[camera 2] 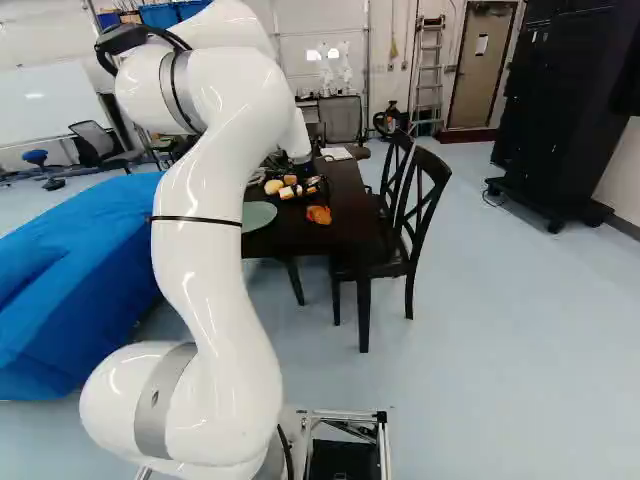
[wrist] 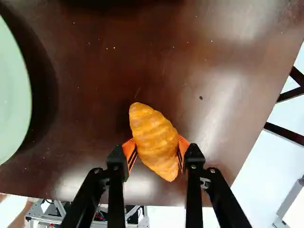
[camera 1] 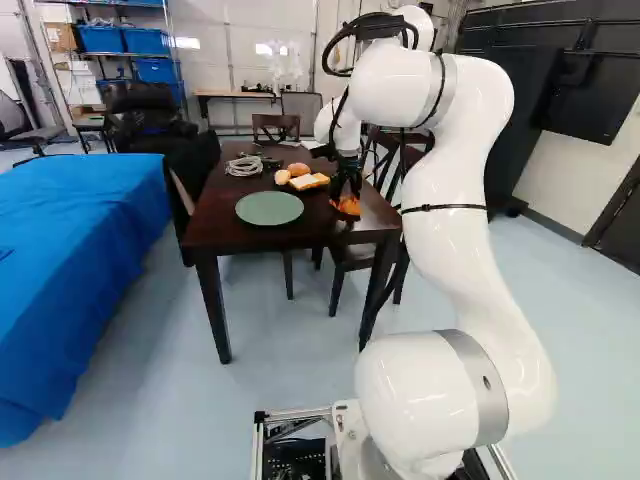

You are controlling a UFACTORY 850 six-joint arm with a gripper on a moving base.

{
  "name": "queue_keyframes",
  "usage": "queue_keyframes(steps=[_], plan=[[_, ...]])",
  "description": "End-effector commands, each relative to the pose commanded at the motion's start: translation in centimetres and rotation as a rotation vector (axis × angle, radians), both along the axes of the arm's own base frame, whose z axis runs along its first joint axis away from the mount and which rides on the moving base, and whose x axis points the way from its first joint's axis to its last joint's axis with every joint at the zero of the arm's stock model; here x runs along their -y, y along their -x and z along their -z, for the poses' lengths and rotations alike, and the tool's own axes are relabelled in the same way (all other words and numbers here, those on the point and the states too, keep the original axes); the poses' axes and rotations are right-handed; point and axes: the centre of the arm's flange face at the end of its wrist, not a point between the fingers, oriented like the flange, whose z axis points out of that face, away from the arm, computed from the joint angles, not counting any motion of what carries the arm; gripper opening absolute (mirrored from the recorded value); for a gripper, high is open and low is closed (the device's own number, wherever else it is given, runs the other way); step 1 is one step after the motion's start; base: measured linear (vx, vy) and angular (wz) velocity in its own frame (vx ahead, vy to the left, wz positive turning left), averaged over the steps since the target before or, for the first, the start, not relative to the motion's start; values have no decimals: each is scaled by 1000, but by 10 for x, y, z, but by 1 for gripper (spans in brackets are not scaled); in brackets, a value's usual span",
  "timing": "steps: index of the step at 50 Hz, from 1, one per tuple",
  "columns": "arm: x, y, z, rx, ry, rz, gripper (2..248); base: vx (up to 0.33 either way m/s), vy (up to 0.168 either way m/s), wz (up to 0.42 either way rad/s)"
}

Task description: Move the croissant to the empty plate

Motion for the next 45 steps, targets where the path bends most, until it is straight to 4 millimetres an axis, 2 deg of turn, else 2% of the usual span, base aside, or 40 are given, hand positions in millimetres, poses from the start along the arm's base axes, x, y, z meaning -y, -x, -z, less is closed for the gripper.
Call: queue_keyframes(steps=[14, 15, 45], plan=[[0, -1, 0, 6, -1, -1, 104, 0, 0, 0], [0, -1, 0, 6, -1, -1, 96, 0, 0, 0], [0, -1, 0, 6, -1, -1, 94, 0, 0, 0]])
